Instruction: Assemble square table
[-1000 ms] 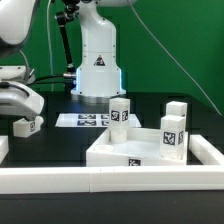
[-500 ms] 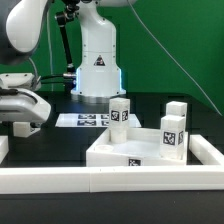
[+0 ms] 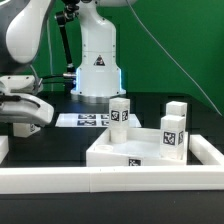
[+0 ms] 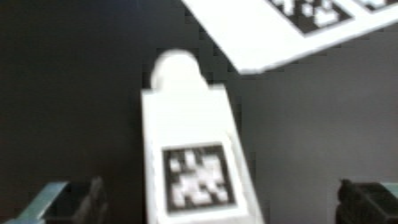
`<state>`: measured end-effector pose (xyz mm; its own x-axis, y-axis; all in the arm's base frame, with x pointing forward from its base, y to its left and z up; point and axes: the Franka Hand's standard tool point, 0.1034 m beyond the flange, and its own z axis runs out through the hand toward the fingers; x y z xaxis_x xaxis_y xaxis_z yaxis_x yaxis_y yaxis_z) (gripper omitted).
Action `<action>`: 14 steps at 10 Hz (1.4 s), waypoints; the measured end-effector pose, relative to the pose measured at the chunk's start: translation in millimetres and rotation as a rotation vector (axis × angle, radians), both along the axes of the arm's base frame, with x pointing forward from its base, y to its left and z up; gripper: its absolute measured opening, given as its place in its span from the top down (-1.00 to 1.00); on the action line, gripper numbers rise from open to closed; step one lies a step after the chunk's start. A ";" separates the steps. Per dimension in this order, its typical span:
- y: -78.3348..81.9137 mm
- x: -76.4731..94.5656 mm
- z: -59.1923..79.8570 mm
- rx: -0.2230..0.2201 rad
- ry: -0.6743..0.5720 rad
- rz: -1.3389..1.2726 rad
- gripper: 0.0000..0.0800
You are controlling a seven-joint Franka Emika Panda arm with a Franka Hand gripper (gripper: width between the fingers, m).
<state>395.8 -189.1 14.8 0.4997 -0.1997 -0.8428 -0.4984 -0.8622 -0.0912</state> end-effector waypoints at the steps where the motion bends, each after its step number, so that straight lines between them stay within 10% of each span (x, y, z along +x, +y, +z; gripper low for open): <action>1: -2.9 2.5 -5.4 0.011 0.030 0.004 -0.62; 5: -4.4 1.3 -7.6 0.010 0.034 0.002 -0.55; 7: -3.9 2.2 -7.2 0.010 0.032 0.003 0.29; 12: -1.7 6.4 -3.2 0.007 0.031 0.006 0.28; 14: 9.3 31.4 26.2 -0.031 0.079 -0.018 0.28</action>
Offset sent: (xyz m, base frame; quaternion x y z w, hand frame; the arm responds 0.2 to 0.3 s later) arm -0.0018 -0.0001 -0.0071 -0.0071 -0.0014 -0.0022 1.0000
